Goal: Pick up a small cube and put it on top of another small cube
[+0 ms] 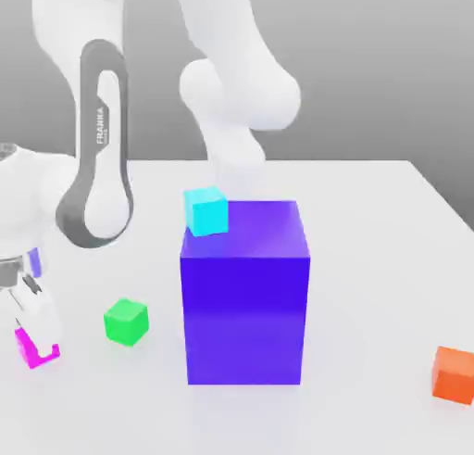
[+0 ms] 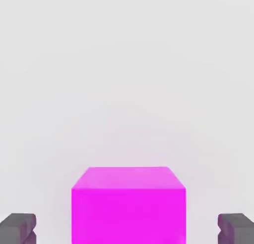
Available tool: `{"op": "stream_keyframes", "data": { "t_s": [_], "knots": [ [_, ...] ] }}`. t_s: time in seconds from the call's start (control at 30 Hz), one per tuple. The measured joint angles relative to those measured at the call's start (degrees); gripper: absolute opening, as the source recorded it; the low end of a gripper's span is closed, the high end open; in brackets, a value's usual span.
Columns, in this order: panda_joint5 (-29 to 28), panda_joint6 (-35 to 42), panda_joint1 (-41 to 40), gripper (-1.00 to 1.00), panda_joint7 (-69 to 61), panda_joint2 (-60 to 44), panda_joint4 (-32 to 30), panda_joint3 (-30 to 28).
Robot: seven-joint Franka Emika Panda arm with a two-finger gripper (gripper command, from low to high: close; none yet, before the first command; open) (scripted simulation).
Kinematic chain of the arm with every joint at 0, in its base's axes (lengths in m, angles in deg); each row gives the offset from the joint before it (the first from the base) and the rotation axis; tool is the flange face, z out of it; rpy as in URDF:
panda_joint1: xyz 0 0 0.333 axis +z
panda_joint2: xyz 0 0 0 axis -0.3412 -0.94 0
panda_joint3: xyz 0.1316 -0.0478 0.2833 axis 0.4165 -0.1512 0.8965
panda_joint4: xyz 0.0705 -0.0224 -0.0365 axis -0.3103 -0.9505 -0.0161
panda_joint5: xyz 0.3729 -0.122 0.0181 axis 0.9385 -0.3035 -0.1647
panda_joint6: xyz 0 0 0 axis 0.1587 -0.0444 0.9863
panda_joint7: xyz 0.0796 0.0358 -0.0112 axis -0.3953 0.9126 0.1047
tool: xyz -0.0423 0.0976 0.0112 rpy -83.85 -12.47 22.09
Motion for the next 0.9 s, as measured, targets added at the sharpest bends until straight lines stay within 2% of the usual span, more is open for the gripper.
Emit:
{"op": "stream_keyframes", "data": {
  "t_s": [0.2, 0.43, 0.67, 0.9],
  "knots": [
    [0.0, -0.06, 0.0, -1.0, 0.03, -0.06, 0.02, 0.02],
    [-1.34, 8.09, 0.49, -1.0, 1.12, 10.13, -2.04, -0.76],
    [-5.5, 11.22, 5.65, -1.0, 26.24, 16.32, -6.83, -3.65],
    [-8.47, 13.03, 8.01, -1.0, 53.18, 22.8, -12.18, -3.51]
  ]
}}
